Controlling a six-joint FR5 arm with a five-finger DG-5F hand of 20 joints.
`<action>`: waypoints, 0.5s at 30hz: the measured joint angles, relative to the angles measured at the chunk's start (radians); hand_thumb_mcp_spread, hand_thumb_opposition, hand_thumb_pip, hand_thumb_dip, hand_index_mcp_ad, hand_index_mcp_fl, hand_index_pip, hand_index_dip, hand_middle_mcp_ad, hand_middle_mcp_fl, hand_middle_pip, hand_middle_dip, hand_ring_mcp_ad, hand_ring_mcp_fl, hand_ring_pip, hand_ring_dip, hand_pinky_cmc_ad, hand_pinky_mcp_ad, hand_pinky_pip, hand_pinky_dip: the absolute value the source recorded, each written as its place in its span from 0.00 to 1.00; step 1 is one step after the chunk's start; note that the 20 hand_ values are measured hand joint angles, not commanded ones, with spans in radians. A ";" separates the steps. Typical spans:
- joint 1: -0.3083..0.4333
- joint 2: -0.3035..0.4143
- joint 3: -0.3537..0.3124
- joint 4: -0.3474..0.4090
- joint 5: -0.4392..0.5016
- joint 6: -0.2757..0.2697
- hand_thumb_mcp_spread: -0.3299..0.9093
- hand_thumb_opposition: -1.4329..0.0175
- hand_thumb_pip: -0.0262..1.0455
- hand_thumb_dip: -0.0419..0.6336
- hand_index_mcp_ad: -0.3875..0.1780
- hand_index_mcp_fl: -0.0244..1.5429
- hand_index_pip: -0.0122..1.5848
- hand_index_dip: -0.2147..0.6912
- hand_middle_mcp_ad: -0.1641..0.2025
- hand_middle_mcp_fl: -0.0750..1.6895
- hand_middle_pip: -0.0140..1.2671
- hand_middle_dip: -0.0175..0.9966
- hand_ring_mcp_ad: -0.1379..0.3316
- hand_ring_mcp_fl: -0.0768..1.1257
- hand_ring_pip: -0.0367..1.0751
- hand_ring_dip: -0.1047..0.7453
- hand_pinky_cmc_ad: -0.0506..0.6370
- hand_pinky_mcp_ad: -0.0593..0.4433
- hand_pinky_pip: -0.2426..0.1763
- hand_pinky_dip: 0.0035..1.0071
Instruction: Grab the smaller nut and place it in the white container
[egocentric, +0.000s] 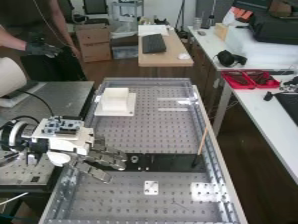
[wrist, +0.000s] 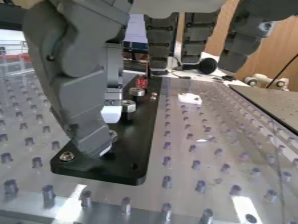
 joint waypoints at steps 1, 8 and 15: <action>0.000 0.000 0.000 0.000 0.000 0.000 0.71 0.38 0.50 0.37 0.20 0.12 0.88 0.36 0.60 0.05 0.13 0.30 0.56 0.06 0.12 0.24 0.58 0.67 0.40 0.18; -0.003 -0.009 0.002 0.002 0.003 -0.002 0.69 0.38 0.49 0.37 0.23 0.12 0.87 0.36 0.60 0.05 0.13 0.30 0.56 0.06 0.12 0.24 0.57 0.67 0.40 0.18; -0.003 -0.013 0.005 0.003 0.002 -0.003 0.70 0.37 0.51 0.37 0.22 0.18 0.91 0.36 0.60 0.05 0.13 0.30 0.56 0.06 0.12 0.24 0.57 0.67 0.40 0.18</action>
